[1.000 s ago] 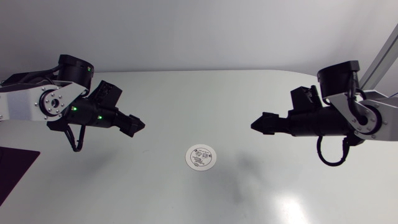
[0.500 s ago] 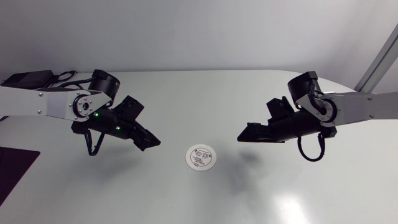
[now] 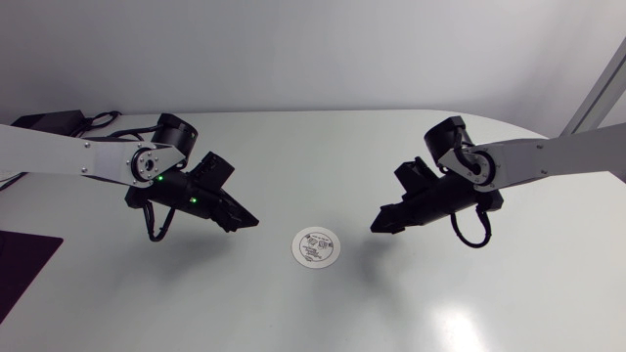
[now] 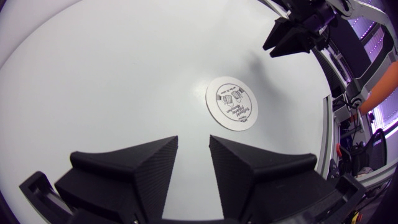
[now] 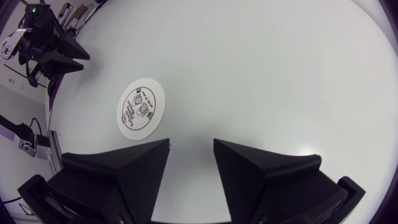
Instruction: Turn the coaster over.
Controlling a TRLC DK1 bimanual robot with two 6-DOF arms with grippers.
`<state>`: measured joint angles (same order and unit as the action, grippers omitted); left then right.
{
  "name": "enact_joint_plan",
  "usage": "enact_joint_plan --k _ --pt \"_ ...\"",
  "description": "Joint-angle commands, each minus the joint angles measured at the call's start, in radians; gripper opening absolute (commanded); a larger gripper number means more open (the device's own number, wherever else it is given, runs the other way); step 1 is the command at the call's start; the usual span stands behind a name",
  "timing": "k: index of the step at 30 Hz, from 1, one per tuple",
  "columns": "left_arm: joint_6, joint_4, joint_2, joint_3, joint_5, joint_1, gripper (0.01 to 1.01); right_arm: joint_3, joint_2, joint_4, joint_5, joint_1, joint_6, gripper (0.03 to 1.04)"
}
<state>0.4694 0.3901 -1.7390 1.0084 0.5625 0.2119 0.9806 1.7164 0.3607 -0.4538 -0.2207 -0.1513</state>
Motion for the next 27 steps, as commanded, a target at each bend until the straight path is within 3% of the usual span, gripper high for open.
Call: enact_joint_plan --k 1,4,9,11,27 --pt "0.041 0.024 -0.033 0.047 0.028 0.006 0.297 0.036 0.054 0.006 -0.025 -0.016 -0.022 0.22" --pt "0.041 0.029 -0.044 0.058 0.077 -0.005 0.223 0.096 0.109 0.049 -0.118 -0.012 -0.027 0.10" --pt "0.061 0.035 -0.065 0.065 0.080 0.003 0.193 0.133 0.152 0.041 -0.108 -0.045 -0.047 0.05" --pt "0.063 0.043 -0.079 0.076 0.080 0.006 0.143 0.144 0.176 0.041 -0.106 -0.059 -0.050 0.05" --pt "0.097 0.098 -0.157 0.136 0.082 0.009 0.141 0.210 0.272 0.063 -0.098 -0.175 -0.073 0.05"
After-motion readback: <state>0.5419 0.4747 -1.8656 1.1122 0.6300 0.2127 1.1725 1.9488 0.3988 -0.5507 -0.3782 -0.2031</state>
